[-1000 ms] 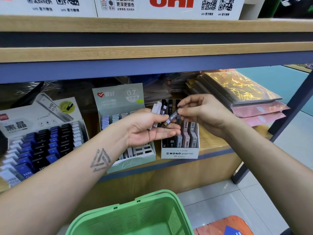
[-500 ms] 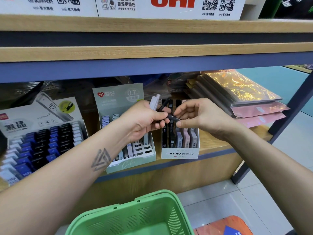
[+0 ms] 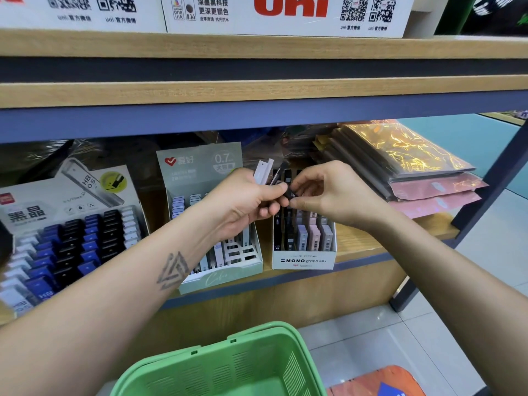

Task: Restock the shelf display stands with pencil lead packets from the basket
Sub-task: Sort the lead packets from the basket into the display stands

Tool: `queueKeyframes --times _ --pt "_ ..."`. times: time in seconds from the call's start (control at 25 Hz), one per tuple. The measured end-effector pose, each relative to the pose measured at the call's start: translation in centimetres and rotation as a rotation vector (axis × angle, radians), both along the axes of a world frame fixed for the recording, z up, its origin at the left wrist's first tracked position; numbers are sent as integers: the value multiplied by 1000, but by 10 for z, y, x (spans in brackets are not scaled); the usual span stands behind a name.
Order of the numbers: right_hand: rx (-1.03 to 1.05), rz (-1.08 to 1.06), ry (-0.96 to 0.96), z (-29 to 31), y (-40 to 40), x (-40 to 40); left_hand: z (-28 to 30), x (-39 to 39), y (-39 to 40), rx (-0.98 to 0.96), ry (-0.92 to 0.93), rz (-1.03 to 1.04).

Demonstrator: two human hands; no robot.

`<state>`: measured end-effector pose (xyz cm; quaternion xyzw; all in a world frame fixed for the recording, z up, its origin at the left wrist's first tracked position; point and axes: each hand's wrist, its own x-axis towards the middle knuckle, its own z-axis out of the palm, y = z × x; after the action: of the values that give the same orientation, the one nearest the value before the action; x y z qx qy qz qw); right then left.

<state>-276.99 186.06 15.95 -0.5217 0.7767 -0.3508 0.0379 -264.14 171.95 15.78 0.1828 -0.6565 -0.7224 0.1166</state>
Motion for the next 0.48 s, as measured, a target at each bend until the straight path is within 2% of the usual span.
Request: queueKeyframes --times 0.2,0.36,0.48 --pt "-47 2 9 10 3 -5 10 -1 1 141 72 54" --pt "-337 -133 -349 27 12 -30 13 -1 -7 116 31 116" --pt "-388 -218 -310 21 4 -46 12 0 -8 65 -35 107"
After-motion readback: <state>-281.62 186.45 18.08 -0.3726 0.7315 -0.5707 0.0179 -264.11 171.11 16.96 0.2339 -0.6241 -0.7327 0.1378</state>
